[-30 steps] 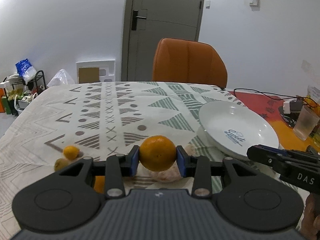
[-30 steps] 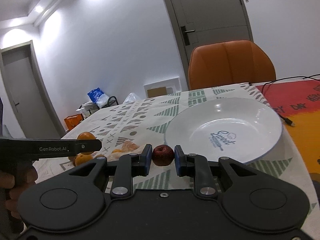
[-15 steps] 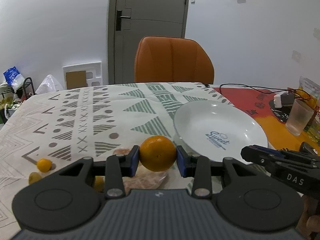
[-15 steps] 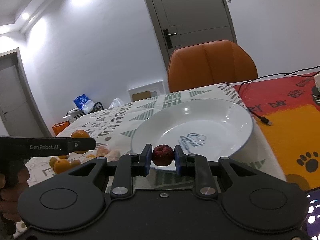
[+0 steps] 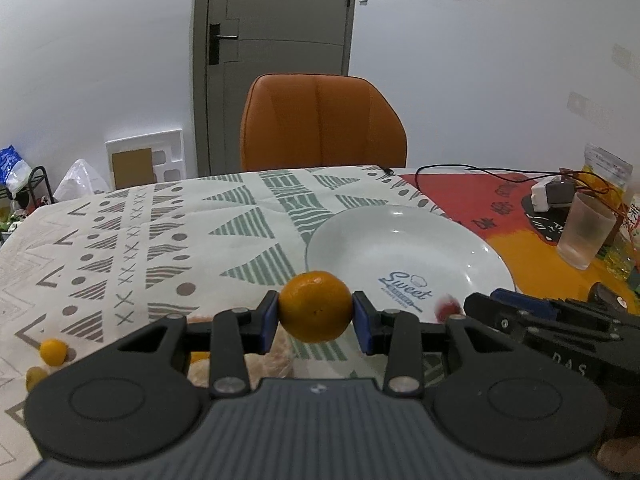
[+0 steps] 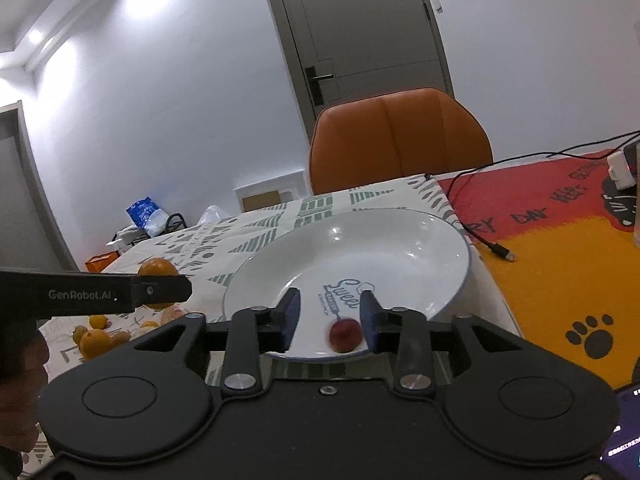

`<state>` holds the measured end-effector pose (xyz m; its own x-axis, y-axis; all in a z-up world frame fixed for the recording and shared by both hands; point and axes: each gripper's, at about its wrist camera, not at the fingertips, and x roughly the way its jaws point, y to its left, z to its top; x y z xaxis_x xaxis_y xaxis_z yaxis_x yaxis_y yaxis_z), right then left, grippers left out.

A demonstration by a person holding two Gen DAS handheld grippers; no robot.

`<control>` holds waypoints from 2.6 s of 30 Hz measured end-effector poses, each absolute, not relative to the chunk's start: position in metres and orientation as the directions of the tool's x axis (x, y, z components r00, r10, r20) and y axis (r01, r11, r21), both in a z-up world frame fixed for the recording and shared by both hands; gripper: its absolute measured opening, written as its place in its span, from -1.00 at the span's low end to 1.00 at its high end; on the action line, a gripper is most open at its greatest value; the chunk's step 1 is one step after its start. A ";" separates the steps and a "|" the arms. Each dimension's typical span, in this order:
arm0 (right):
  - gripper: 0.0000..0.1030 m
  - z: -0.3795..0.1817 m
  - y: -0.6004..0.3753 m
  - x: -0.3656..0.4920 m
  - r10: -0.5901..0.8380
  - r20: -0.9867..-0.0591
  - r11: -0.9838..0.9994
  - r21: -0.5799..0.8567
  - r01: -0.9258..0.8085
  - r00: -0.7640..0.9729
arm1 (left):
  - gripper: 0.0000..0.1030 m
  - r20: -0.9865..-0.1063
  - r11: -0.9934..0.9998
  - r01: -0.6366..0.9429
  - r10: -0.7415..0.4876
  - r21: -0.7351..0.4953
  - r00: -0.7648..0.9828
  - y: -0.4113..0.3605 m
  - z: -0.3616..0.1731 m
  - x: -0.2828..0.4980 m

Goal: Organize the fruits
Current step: 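Lower orange over white plate and open left gripper, then move both tools back to the fruit cluster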

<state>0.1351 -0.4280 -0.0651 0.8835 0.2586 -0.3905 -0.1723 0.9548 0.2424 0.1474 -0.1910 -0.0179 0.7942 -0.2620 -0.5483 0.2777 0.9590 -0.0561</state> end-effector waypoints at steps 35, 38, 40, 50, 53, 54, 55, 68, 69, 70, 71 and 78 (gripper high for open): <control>1.00 -0.057 -0.416 0.119 0.192 -0.376 0.971 0.209 -0.119 0.906 | 0.62 -0.536 0.977 0.159 -0.212 -0.145 0.817 -0.157 -0.024 0.152; 1.00 -0.057 -0.413 0.117 0.181 -0.379 0.972 0.210 -0.106 0.908 | 0.66 -0.531 0.980 0.135 -0.191 -0.143 0.826 -0.148 -0.024 0.147; 1.00 -0.056 -0.409 0.117 0.163 -0.380 0.976 0.199 -0.092 0.911 | 0.67 -0.530 0.982 0.123 -0.183 -0.147 0.828 -0.141 -0.023 0.144; 1.00 -0.049 -0.391 0.110 0.190 -0.371 0.970 0.216 -0.115 0.909 | 0.80 -0.528 0.981 0.080 -0.164 -0.177 0.833 -0.107 -0.024 0.127; 1.00 -0.048 -0.385 0.106 0.194 -0.354 0.967 0.224 -0.119 0.915 | 0.81 -0.527 0.981 0.069 -0.156 -0.182 0.836 -0.096 -0.023 0.121; 1.00 -0.048 -0.383 0.105 0.200 -0.354 0.966 0.227 -0.124 0.914 | 0.81 -0.528 0.981 0.062 -0.151 -0.183 0.836 -0.092 -0.023 0.120; 1.00 -0.048 -0.381 0.105 0.205 -0.356 0.965 0.229 -0.128 0.912 | 0.81 -0.529 0.981 0.055 -0.146 -0.184 0.836 -0.088 -0.023 0.118; 1.00 -0.048 -0.339 0.104 0.285 -0.392 0.954 0.200 -0.221 0.875 | 0.82 -0.539 0.977 -0.012 -0.106 -0.211 0.835 -0.042 -0.030 0.100; 1.00 -0.049 -0.336 0.104 0.294 -0.395 0.952 0.200 -0.231 0.871 | 0.82 -0.539 0.977 -0.009 -0.111 -0.214 0.835 -0.040 -0.031 0.099; 1.00 -0.049 -0.333 0.105 0.299 -0.398 0.951 0.199 -0.237 0.867 | 0.82 -0.537 0.976 -0.001 -0.118 -0.216 0.835 -0.038 -0.033 0.097; 1.00 -0.049 -0.331 0.105 0.303 -0.401 0.950 0.198 -0.242 0.864 | 0.82 -0.534 0.976 0.009 -0.126 -0.215 0.836 -0.037 -0.033 0.096; 1.00 -0.052 -0.315 0.110 0.324 -0.437 0.945 0.183 -0.270 0.839 | 0.82 -0.543 0.978 0.026 -0.136 -0.205 0.829 -0.032 -0.038 0.092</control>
